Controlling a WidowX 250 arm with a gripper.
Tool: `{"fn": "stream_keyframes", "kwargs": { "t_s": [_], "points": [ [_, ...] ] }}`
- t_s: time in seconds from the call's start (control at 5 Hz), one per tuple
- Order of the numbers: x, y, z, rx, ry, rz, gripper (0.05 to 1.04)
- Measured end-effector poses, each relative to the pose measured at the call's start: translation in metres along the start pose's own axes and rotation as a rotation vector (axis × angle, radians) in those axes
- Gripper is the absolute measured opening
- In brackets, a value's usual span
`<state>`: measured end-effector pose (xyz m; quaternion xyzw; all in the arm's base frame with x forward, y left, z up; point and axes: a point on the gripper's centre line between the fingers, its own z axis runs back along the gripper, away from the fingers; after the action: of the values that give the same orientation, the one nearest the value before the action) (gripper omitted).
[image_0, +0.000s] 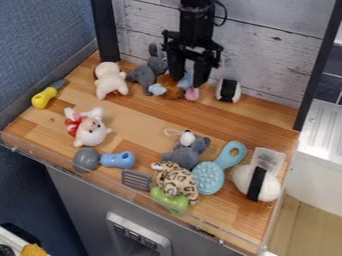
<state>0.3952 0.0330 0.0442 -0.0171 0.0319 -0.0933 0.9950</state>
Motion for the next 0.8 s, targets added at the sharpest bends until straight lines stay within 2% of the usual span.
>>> {"fn": "stream_keyframes", "kwargs": {
  "t_s": [0.2,0.4,0.6,0.8],
  "points": [
    [0.002,-0.002,-0.014,0.013,0.0,-0.124,1.003],
    [0.0,-0.004,-0.03,0.012,0.013,-0.219,1.001],
    [0.001,-0.003,-0.034,0.018,0.009,-0.239,0.948],
    [0.003,-0.003,-0.035,0.018,-0.006,-0.189,0.663]
  ]
}}
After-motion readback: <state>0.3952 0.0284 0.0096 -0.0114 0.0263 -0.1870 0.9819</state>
